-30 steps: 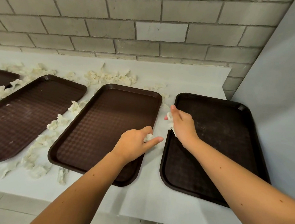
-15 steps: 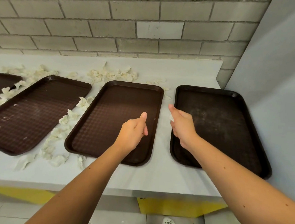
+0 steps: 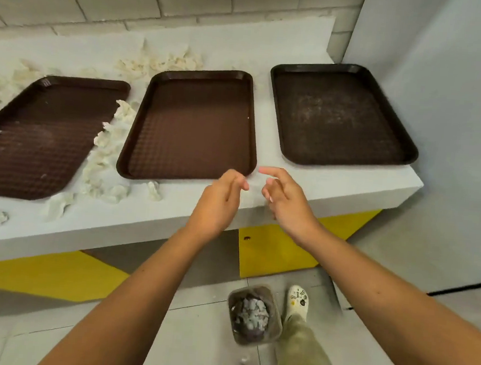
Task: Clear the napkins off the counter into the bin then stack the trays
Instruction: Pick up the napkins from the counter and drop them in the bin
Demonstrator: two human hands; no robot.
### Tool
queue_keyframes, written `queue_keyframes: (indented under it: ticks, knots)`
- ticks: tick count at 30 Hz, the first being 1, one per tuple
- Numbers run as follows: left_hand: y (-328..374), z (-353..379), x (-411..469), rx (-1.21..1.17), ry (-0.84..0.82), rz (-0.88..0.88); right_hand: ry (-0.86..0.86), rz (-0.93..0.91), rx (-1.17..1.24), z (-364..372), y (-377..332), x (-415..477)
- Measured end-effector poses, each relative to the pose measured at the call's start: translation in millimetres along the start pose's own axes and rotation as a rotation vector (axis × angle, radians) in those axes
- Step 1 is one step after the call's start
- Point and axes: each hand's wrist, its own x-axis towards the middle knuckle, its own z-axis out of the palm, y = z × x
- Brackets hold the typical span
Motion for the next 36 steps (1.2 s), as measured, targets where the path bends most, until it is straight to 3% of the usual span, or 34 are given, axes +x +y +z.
queue_keyframes:
  ticks: [4, 7, 10, 12, 14, 17, 22, 36]
  knots:
    - [-12.6, 18.2, -49.1, -0.059, -0.187, 0.096, 0.027, 0.042, -0.099, 6.3, 39.3, -46.2]
    - [-31.8, 34.7, -71.8, -0.112, -0.282, 0.004, 0.034, 0.177, -0.289, 5.7, 72.5, -69.5]
    - [-50.3, 48.8, -90.2, -0.184, -0.3, -0.107, -0.092, 0.346, -0.352, 8.8, 90.4, -86.1]
    - [-60.2, 57.3, -97.3, -0.264, -0.279, -0.259, -0.207, 0.508, -0.328, 12.3, 102.0, -93.4]
    - [-68.4, 63.5, -101.1, -0.383, -0.292, -0.529, -0.308, 0.627, -0.304, 14.6, 119.1, -99.3]
    - [-78.1, 68.2, -109.3, -0.641, -0.339, -0.876, -0.334, 0.737, -0.326, 18.2, 142.3, -106.9]
    - [-93.8, 76.0, -121.7, -0.715, -0.33, -1.022, -0.297, 0.938, -0.192, 24.3, 159.5, -115.2]
    - [-111.1, 131.2, -138.1, -0.754, -0.201, -1.214, -0.251, 0.841, -0.077, -13.4, 141.3, -115.7]
